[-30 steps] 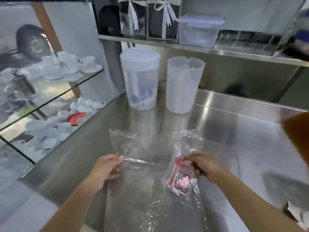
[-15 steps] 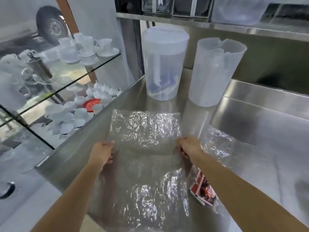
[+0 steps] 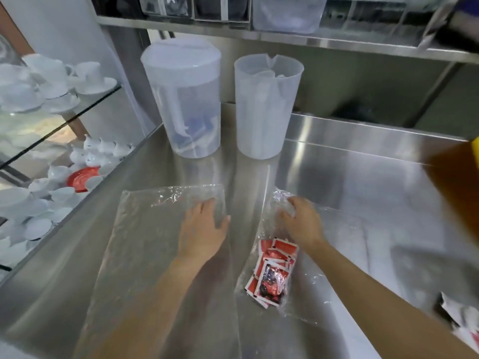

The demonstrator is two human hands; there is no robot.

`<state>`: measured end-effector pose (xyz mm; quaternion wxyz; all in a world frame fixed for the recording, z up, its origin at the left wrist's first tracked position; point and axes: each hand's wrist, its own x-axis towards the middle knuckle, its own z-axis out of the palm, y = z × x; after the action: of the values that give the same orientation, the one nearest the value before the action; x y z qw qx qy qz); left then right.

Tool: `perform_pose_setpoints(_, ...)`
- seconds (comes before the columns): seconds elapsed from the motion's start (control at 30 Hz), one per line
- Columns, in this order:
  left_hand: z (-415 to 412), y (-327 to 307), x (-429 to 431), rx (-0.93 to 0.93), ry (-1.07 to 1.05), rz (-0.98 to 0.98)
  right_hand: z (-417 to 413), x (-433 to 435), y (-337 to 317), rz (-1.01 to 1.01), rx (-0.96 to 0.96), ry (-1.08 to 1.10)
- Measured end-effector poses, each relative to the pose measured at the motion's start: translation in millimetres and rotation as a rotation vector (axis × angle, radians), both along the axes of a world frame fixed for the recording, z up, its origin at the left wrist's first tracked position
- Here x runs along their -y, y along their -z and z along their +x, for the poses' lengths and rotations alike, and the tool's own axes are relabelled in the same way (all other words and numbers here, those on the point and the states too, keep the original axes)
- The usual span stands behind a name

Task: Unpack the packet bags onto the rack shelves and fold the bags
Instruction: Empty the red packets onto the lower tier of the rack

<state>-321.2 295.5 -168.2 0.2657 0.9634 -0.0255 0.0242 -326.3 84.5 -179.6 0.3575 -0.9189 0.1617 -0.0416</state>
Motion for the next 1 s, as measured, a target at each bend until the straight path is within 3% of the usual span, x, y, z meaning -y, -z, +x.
perform_pose_setpoints(0.13,-26,18,77,-0.050,0.283,0.156,-30,36,16,-0.294,-0.138,0.110)
perform_pose_setpoints(0.27,-48,38,108,-0.202,0.353,0.260,-60,67,28,-0.189,-0.295,0.342)
perform_pose_setpoints(0.37,-55,45,112,-0.218,0.363,0.345,-81,76,37,-0.135,-0.397,0.332)
perform_pose_setpoints(0.5,-58,38,116,-0.143,0.313,0.329,-95,70,42,-0.238,-0.313,0.263)
perform_pose_setpoints(0.7,-60,28,120,-0.167,0.266,0.120,-110,61,35,-0.469,-0.199,0.193)
perform_pose_setpoints(0.77,-59,26,119,-0.193,0.251,0.004,-115,66,30,-0.337,-0.145,0.245)
perform_pose_setpoints(0.93,-50,22,108,-0.263,0.219,-0.283,-112,87,-20,0.584,-0.026,0.316)
perform_pose_setpoints(1.0,-47,19,108,-0.292,0.204,-0.320,-110,91,-49,0.754,0.026,0.241)
